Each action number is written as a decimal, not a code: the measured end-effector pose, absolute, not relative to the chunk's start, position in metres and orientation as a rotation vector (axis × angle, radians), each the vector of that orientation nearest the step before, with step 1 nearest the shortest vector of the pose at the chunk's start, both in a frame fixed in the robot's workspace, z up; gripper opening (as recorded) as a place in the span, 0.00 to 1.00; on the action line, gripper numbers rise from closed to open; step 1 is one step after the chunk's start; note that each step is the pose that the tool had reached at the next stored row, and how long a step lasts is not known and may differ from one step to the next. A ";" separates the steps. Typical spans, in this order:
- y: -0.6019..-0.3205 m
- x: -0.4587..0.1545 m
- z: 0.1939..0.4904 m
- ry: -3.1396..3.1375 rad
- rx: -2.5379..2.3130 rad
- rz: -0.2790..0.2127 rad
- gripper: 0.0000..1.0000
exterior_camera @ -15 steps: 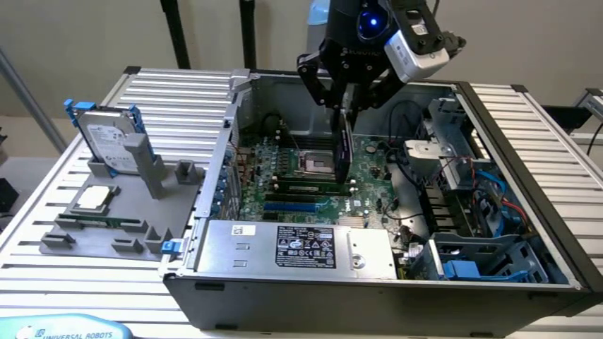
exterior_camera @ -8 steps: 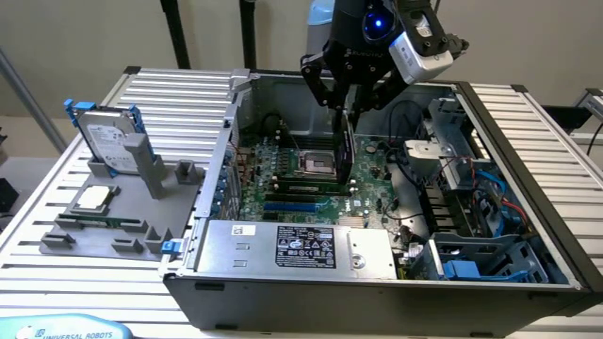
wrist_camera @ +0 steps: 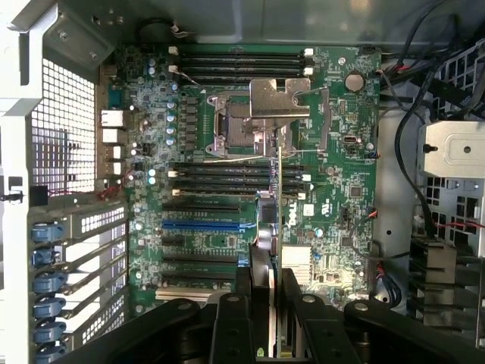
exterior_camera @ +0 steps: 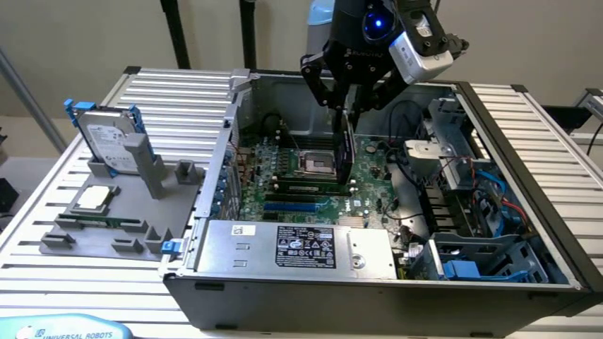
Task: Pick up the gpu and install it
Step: 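Insert the gpu into the slot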
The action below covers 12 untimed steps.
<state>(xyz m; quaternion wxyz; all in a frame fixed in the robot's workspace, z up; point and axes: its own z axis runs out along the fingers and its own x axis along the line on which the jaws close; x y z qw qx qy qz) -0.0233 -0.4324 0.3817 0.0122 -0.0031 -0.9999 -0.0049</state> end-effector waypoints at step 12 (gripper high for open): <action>-0.432 -0.024 0.379 -3.110 0.205 -0.012 0.26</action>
